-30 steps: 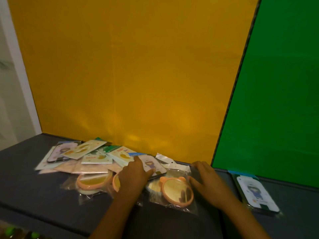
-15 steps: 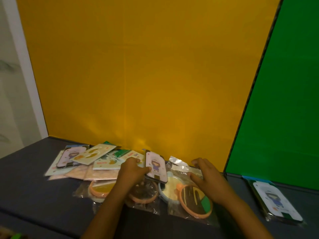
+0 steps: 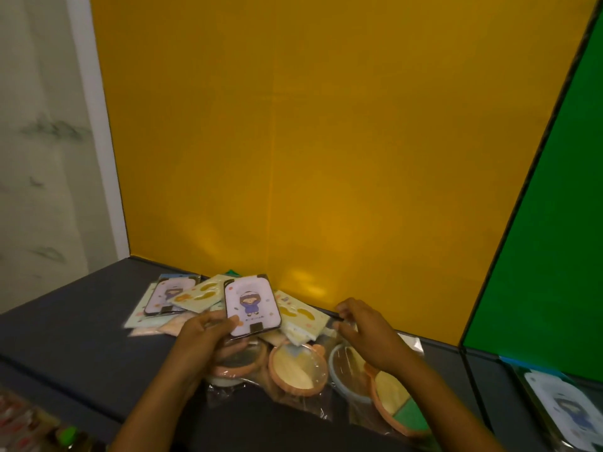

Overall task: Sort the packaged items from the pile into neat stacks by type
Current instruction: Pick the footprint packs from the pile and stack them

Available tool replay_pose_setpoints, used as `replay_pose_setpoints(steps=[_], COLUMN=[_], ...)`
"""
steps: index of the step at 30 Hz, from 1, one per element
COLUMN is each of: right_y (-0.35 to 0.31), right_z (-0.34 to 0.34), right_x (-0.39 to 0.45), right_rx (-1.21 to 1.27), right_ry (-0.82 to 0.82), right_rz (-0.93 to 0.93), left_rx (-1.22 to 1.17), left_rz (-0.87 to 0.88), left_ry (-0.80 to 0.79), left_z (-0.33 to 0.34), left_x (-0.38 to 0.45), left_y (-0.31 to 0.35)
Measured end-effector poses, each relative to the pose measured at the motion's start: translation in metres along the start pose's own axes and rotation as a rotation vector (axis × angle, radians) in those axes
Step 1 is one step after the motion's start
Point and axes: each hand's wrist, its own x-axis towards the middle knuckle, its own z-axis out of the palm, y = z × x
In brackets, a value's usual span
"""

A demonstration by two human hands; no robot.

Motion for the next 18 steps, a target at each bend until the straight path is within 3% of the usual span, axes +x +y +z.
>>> replay_pose_setpoints(steps=[11, 18], right_y=[-0.007, -0.015], right_z=[0.029, 0.028], right_x=[0.056, 0.074], right_rx=[0.062, 0.007], right_ry=[-0.375, -0.409], right_rz=[0.105, 0.185], left_rx=[-0.105, -0.109], left_rz=[0.018, 0.044], left_ry=[0.09, 0.095], left_z=[-0.034, -0.048], left_x=[-0.005, -0.006], left_y=[0.004, 0.007])
